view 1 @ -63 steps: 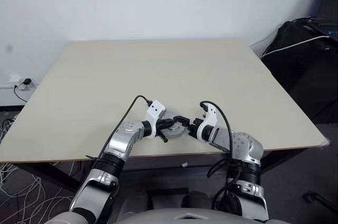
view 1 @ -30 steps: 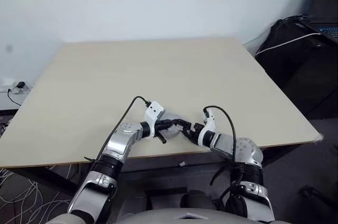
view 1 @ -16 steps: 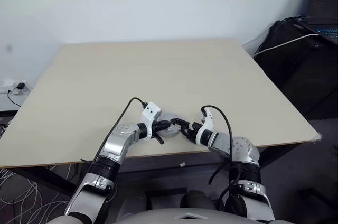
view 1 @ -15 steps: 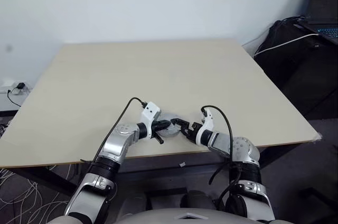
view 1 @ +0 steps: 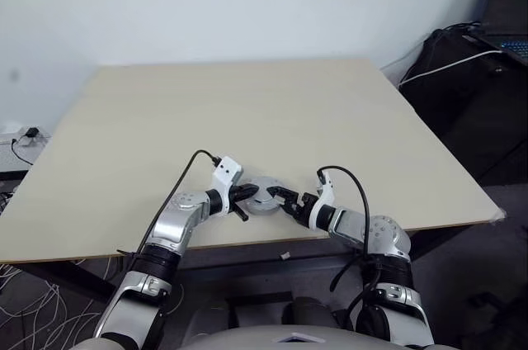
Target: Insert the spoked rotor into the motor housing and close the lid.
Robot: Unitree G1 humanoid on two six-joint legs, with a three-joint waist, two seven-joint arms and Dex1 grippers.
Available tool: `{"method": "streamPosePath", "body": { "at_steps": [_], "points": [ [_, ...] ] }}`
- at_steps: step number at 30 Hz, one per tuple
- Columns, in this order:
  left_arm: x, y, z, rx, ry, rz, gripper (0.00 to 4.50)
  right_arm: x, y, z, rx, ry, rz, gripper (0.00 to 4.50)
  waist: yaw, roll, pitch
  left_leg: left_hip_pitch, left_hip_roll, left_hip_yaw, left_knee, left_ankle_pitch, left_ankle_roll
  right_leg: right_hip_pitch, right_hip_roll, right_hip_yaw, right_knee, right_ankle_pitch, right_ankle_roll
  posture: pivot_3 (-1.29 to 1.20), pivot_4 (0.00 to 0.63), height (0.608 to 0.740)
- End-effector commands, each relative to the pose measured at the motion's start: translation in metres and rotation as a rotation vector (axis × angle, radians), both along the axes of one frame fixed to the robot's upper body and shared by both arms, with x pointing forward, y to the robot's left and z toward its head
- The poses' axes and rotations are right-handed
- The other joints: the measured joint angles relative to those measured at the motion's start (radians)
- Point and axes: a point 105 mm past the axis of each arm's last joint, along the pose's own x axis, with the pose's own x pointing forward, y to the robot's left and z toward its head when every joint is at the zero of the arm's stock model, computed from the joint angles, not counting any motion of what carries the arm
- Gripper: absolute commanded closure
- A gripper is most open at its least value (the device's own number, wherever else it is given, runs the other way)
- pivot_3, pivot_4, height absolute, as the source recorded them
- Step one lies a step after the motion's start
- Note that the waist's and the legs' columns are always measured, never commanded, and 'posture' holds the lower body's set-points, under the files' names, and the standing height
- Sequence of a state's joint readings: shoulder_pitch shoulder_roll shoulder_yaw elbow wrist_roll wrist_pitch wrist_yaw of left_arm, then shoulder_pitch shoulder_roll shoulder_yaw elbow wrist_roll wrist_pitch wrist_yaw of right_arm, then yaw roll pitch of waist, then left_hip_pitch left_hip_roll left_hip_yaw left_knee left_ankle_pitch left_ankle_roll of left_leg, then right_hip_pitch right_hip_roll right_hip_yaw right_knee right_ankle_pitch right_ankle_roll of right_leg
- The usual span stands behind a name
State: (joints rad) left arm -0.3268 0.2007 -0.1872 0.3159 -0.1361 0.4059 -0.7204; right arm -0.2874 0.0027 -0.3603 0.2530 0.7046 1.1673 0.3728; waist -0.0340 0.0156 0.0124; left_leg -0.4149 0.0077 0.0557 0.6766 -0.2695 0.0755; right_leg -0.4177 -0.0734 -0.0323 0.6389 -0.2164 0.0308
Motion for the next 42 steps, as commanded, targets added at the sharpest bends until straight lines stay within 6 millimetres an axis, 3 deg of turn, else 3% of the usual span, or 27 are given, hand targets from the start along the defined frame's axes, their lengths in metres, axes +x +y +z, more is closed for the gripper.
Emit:
{"method": "streamPosePath", "body": {
  "at_steps": [1, 4, 10, 13, 28, 37, 42],
  "points": [
    [0.000, 0.008, -0.006, 0.025, 0.021, 0.025, 4.50, 0.005, 0.007, 0.015, 0.060, -0.056, 0.011, 0.02, 0.000, 0.000, 0.000, 0.000, 0.000, 0.000, 0.000, 0.000, 0.000, 0.000, 0.000, 0.000, 0.000, 0.000, 0.000, 0.00, 0.000, 0.740],
    [0.000, 0.007, -0.006, 0.023, 0.022, 0.026, 4.50, 0.006, 0.006, 0.015, 0.054, -0.055, -0.009, 0.61, 0.000, 0.000, 0.000, 0.000, -0.001, 0.000, -0.001, 0.000, 0.000, 0.000, -0.001, 0.000, -0.001, 0.000, 0.000, 0.00, 0.000, 0.740],
    [0.000, 0.007, -0.006, 0.022, 0.025, 0.026, 4.50, 0.005, 0.007, 0.018, 0.063, -0.059, -0.012, 2.55, 0.002, 0.000, 0.000, 0.000, -0.001, 0.000, -0.004, 0.000, 0.000, 0.000, -0.001, 0.000, -0.003, 0.000, 0.000, 0.00, 0.000, 0.740],
    [0.000, 0.006, -0.006, 0.020, 0.024, 0.028, 4.50, 0.001, 0.011, 0.021, 0.078, -0.061, 0.007, 3.20, 0.005, 0.000, 0.000, 0.000, -0.002, 0.000, -0.006, 0.000, 0.000, 0.000, -0.002, 0.000, -0.004, 0.000, 0.000, 0.00, 0.000, 0.740],
    [-0.002, 0.006, -0.008, 0.012, 0.030, 0.036, 4.50, -0.019, 0.020, 0.016, 0.040, -0.020, 0.099, 3.20, 0.007, 0.004, -0.003, 0.000, -0.003, 0.001, -0.014, 0.001, -0.001, -0.001, -0.002, -0.001, -0.010, 0.000, -0.001, 0.00, 0.000, 0.740],
    [-0.002, 0.005, -0.008, 0.009, 0.029, 0.032, 4.50, -0.017, 0.016, 0.013, 0.028, -0.014, 0.075, 3.20, 0.007, 0.004, -0.003, 0.001, -0.003, 0.001, -0.014, 0.001, -0.001, 0.000, -0.002, -0.001, -0.010, 0.000, -0.001, 0.00, 0.000, 0.740],
    [-0.001, 0.004, 0.002, -0.039, 0.004, 0.053, 4.50, -0.015, 0.011, 0.011, 0.023, -0.018, 0.049, 3.20, 0.007, 0.004, -0.003, 0.002, -0.003, 0.001, -0.014, 0.001, -0.001, 0.001, -0.002, -0.001, -0.010, 0.000, -0.001, 0.00, 0.000, 0.740]
  ]
}}
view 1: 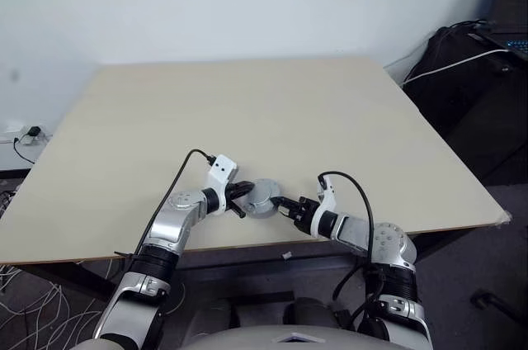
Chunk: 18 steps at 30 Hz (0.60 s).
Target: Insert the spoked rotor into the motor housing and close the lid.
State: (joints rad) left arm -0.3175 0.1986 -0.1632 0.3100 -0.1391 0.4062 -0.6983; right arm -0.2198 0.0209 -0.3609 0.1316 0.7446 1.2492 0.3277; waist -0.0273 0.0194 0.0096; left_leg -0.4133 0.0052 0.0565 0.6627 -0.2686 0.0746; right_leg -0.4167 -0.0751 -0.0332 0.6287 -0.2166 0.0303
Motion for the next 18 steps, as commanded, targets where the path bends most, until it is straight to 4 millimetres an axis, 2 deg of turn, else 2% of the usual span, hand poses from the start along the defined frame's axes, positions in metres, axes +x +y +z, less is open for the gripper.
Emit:
{"method": "streamPosePath", "body": {
  "at_steps": [1, 5, 8, 11, 14, 18],
  "points": [
    [-0.002, -0.002, 0.005, -0.053, -0.004, 0.021, 4.50, 0.002, 0.007, 0.008, 0.021, -0.038, 0.019, 3.20, 0.000, 0.000, 0.000, 0.000, 0.000, 0.000, 0.000, 0.000, 0.000, 0.000, 0.000, 0.000, 0.000, 0.000, 0.000, 0.00, 0.000, 0.740],
    [-0.001, 0.004, 0.027, -0.170, -0.052, 0.080, 4.50, 0.005, 0.000, 0.010, 0.024, -0.051, -0.021, 3.20, 0.000, 0.000, 0.000, -0.001, 0.000, 0.000, 0.000, 0.000, 0.000, 0.000, 0.000, 0.000, 0.000, 0.000, 0.000, 0.00, 0.000, 0.740],
    [-0.003, 0.011, 0.053, -0.349, -0.091, 0.148, 4.50, 0.007, -0.005, 0.011, 0.027, -0.063, -0.047, 3.20, 0.002, 0.000, 0.000, -0.002, 0.000, 0.000, 0.000, 0.000, 0.000, 0.000, 0.000, 0.000, 0.000, 0.000, 0.000, 0.00, 0.000, 0.740],
    [-0.011, 0.021, 0.065, -0.453, -0.096, 0.198, 4.50, 0.009, -0.009, 0.013, 0.035, -0.075, -0.071, 3.20, 0.004, 0.000, 0.000, -0.002, 0.000, 0.000, 0.000, 0.000, 0.000, 0.000, 0.000, 0.000, 0.000, 0.000, 0.000, 0.00, 0.000, 0.740],
    [-0.023, 0.032, 0.062, -0.515, -0.056, 0.268, 4.50, 0.010, -0.011, 0.015, 0.040, -0.081, -0.084, 3.21, 0.005, 0.000, 0.000, -0.001, 0.000, 0.000, 0.000, 0.000, 0.000, 0.001, 0.000, 0.000, -0.001, 0.000, 0.000, 0.00, 0.000, 0.740],
    [-0.042, 0.039, 0.045, -0.586, 0.060, 0.359, 4.50, 0.014, -0.011, 0.024, 0.072, -0.112, -0.098, 3.21, 0.011, 0.000, 0.001, -0.001, -0.001, 0.000, 0.001, 0.000, 0.001, 0.001, 0.000, -0.001, -0.001, 0.000, 0.000, 0.00, 0.000, 0.740]
  ]
}}
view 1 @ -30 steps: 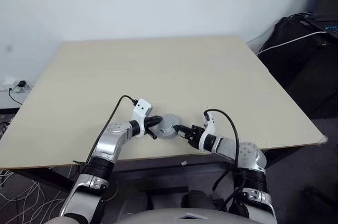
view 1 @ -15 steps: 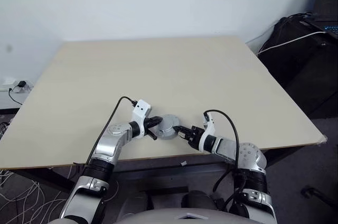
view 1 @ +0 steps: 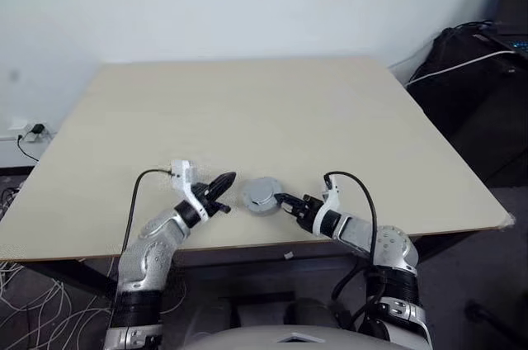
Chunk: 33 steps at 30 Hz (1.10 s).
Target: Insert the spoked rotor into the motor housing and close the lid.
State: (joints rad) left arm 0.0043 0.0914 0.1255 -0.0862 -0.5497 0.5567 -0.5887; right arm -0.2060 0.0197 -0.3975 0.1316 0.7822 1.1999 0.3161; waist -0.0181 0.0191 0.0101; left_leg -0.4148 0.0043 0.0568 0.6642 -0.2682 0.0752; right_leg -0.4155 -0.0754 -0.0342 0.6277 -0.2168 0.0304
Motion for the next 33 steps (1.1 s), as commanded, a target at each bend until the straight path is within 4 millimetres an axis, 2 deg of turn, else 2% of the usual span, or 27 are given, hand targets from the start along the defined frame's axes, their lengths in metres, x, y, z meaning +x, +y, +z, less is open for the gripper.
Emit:
{"method": "streamPosePath", "body": {
  "at_steps": [1, 5, 8, 14, 20, 28, 33],
  "points": [
    [-0.010, -0.001, 0.007, -0.103, 0.030, 0.025, 4.50, 0.010, 0.002, 0.026, 0.056, -0.102, -0.023, 3.21, 0.002, 0.000, 0.000, 0.000, 0.000, 0.000, 0.001, 0.000, 0.000, 0.000, 0.000, 0.000, 0.000, 0.000, 0.000, 0.00, 0.000, 0.740],
    [-0.033, -0.006, -0.015, -0.199, 0.180, 0.036, 4.50, 0.016, 0.009, 0.044, 0.109, -0.156, -0.034, 3.23, 0.002, 0.000, 0.001, 0.000, 0.000, 0.000, 0.001, 0.000, 0.000, 0.000, 0.001, -0.001, 0.000, 0.000, 0.001, 0.00, 0.000, 0.740],
    [-0.042, -0.008, -0.022, -0.284, 0.251, 0.046, 3.91, 0.018, 0.015, 0.055, 0.134, -0.182, -0.033, 3.23, 0.002, -0.001, 0.003, 0.000, 0.001, 0.000, 0.002, 0.002, 0.004, 0.000, 0.003, -0.001, 0.000, 0.000, 0.001, 0.00, 0.000, 0.740],
    [-0.051, -0.009, -0.026, -0.450, 0.328, 0.101, 1.98, 0.019, 0.024, 0.071, 0.172, -0.220, -0.022, 3.23, 0.001, -0.003, 0.004, 0.001, 0.001, 0.000, 0.002, 0.002, 0.005, 0.001, 0.005, -0.003, 0.000, 0.000, 0.002, 0.00, 0.000, 0.740],
    [-0.050, -0.009, -0.017, -0.580, 0.306, 0.101, 0.03, 0.018, 0.030, 0.078, 0.178, -0.231, -0.002, 3.23, -0.001, -0.004, 0.005, 0.001, 0.001, 0.000, 0.003, 0.003, 0.005, 0.001, 0.006, -0.003, 0.000, 0.000, 0.002, 0.00, 0.000, 0.740],
    [-0.047, -0.007, -0.019, -0.670, 0.302, 0.116, 0.03, 0.013, 0.042, 0.081, 0.197, -0.221, 0.040, 3.23, -0.003, -0.005, 0.005, 0.001, 0.001, 0.001, 0.003, 0.003, 0.005, 0.002, 0.011, -0.003, 0.000, 0.000, 0.002, 0.00, 0.000, 0.740],
    [-0.042, -0.007, -0.011, -0.758, 0.253, 0.111, 0.03, 0.005, 0.051, 0.079, 0.208, -0.202, 0.072, 3.23, -0.004, -0.005, 0.005, 0.001, 0.002, 0.001, 0.003, 0.003, 0.005, 0.002, 0.011, -0.002, 0.000, 0.000, 0.002, 0.00, 0.000, 0.740]
  ]
}}
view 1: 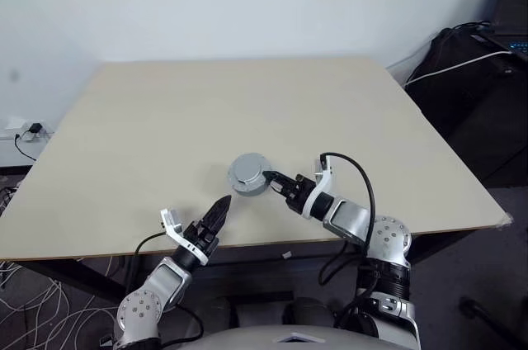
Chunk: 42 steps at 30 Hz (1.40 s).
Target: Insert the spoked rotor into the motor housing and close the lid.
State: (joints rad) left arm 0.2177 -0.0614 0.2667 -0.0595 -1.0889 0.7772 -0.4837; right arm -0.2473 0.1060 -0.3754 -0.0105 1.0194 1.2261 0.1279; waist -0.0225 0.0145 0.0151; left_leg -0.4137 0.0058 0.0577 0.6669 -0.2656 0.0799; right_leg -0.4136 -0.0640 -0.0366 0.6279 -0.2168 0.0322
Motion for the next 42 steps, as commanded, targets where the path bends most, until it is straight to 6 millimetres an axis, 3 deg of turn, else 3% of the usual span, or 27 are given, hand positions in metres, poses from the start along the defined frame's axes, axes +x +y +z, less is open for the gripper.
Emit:
{"method": "streamPosePath", "body": {
  "at_steps": [1, 14, 23, 32, 35, 39, 42],
  "points": [
    [0.008, -0.006, 0.018, -0.113, -0.087, 0.030, 0.03, -0.007, 0.019, 0.023, 0.089, -0.076, 0.050, 3.23, 0.000, 0.000, 0.000, 0.000, 0.000, 0.000, 0.000, 0.000, 0.000, 0.000, 0.000, 0.000, 0.000, 0.000, 0.000, 0.00, 0.000, 0.740],
    [0.013, -0.020, 0.020, -0.167, -0.072, -0.025, 0.03, -0.031, 0.041, 0.020, 0.125, -0.033, 0.153, 3.23, -0.001, 0.000, 0.000, 0.000, 0.000, 0.001, 0.000, 0.000, 0.000, 0.002, 0.001, 0.001, 0.000, 0.000, 0.000, 0.00, 0.000, 0.740],
    [0.013, -0.023, 0.023, -0.163, -0.073, -0.031, 0.03, -0.023, 0.036, 0.027, 0.129, -0.057, 0.123, 3.23, -0.001, -0.001, 0.001, 0.000, 0.000, 0.001, 0.001, 0.000, 0.000, 0.002, 0.001, 0.001, 0.000, 0.000, 0.001, 0.00, 0.000, 0.740],
    [0.018, -0.024, 0.026, -0.200, -0.072, -0.008, 0.03, -0.034, 0.043, 0.024, 0.135, -0.038, 0.172, 3.23, -0.001, -0.002, 0.001, 0.000, 0.000, 0.001, 0.002, 0.000, 0.000, 0.002, 0.002, 0.002, 0.000, 0.001, 0.001, 0.00, 0.000, 0.740],
    [0.019, -0.025, 0.026, -0.206, -0.072, -0.007, 0.60, -0.035, 0.042, 0.023, 0.134, -0.035, 0.171, 3.23, -0.002, -0.002, 0.001, 0.000, 0.000, 0.001, 0.002, 0.000, 0.000, 0.002, 0.001, 0.002, 0.000, 0.001, 0.001, 0.00, 0.000, 0.740],
    [0.018, -0.026, 0.027, -0.214, -0.069, -0.007, 1.88, -0.033, 0.038, 0.021, 0.125, -0.024, 0.147, 3.23, -0.001, -0.002, 0.001, 0.000, 0.001, 0.001, 0.002, 0.000, 0.000, 0.002, 0.001, 0.002, 0.000, 0.001, 0.001, 0.00, 0.000, 0.740],
    [0.017, -0.026, 0.030, -0.214, -0.069, -0.010, 2.02, -0.031, 0.036, 0.019, 0.120, -0.018, 0.133, 3.23, -0.001, -0.003, 0.001, 0.000, 0.001, 0.001, 0.002, 0.000, 0.000, 0.002, 0.001, 0.002, 0.000, 0.001, 0.001, 0.00, 0.000, 0.740]
  ]
}}
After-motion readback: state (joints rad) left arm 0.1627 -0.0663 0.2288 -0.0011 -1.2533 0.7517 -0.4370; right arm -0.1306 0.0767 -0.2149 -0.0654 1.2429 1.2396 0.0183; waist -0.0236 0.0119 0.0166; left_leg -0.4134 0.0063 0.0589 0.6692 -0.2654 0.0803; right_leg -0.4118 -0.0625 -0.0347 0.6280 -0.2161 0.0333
